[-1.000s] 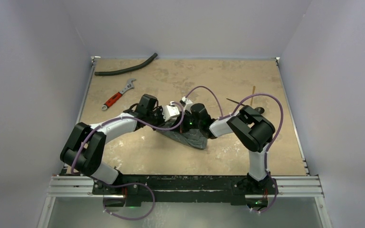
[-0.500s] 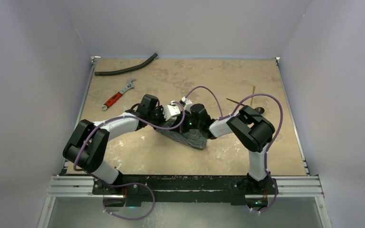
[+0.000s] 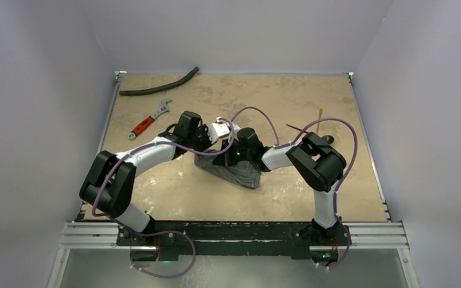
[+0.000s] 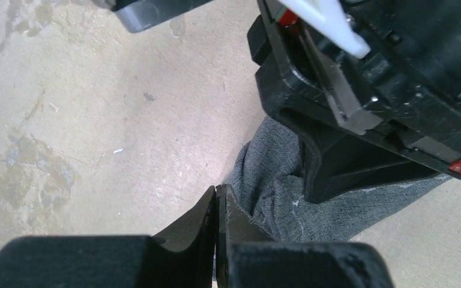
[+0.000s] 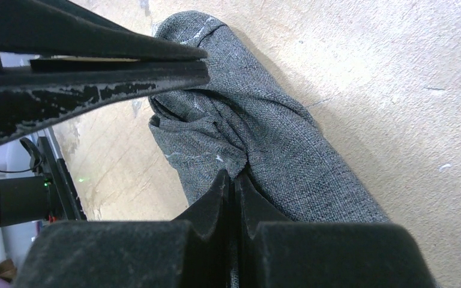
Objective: Fold the napkin into a case and place the utensils inside
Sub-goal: Grasp the top corner of the smaller rectangle folded napkin from the folded napkin.
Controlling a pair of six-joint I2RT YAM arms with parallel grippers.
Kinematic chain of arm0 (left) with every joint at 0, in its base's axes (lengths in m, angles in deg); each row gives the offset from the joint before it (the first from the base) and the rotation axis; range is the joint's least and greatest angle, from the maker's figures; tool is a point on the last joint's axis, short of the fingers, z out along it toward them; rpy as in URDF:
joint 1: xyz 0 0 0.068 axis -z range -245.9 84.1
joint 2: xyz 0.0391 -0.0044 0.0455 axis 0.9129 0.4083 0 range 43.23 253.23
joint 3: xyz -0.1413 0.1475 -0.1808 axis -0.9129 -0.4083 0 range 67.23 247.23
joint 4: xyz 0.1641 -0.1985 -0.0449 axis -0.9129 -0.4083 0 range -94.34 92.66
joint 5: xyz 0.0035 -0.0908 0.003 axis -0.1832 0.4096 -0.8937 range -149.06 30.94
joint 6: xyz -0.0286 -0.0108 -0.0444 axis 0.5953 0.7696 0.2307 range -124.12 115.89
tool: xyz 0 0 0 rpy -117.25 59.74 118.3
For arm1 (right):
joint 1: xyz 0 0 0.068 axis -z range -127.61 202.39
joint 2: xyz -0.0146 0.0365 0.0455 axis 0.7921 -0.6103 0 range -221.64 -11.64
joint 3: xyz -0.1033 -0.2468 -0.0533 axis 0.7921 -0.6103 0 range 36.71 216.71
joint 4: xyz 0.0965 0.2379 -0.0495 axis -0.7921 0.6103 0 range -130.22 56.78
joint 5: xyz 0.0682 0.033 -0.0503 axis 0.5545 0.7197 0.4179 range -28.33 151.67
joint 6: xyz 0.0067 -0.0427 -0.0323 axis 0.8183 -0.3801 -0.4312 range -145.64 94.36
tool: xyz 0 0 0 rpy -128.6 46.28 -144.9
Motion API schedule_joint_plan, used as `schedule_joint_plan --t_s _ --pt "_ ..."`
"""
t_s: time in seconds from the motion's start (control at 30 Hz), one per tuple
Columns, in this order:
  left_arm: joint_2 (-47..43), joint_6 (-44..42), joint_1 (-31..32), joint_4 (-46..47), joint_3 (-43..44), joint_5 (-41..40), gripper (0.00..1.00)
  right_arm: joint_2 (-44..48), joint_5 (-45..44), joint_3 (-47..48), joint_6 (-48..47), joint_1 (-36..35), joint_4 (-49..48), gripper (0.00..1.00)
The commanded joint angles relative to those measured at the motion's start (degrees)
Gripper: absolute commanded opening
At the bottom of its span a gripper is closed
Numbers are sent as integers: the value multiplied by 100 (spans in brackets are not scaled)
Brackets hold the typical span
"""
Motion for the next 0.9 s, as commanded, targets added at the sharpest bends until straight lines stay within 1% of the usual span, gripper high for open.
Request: schedule_joint_plan --t_s 0.0,0.1,0.17,0.27,0.33,0.53,0.6,0.77,0.87 --pt "-44 129 -50 -205 178 417 0 -339 -228 -93 -279 -62 1313 0" --pt "-85 100 -70 -376 161 563 0 -348 -235 -32 -307 -61 1433 0" --pt "-158 115 -131 -639 232 817 0 -332 -196 -33 -279 -61 1433 0" --pt "-242 210 -162 -928 293 1087 7 -331 -95 -75 -228 -61 1378 0" --pt "-270 223 -162 -989 291 1118 11 -343 -7 -92 -210 -65 1305 0" --pt "-348 237 -279 -1113 325 1165 11 -383 159 -142 -195 -62 1163 0" --pt "-355 307 -267 -1059 215 1223 12 -396 233 -153 -173 -54 1091 0" --pt "-361 381 -167 -544 -151 977 13 -371 476 -239 -126 -59 898 0" --pt "-348 417 -93 -361 -229 874 16 -392 624 -241 -126 -54 809 0"
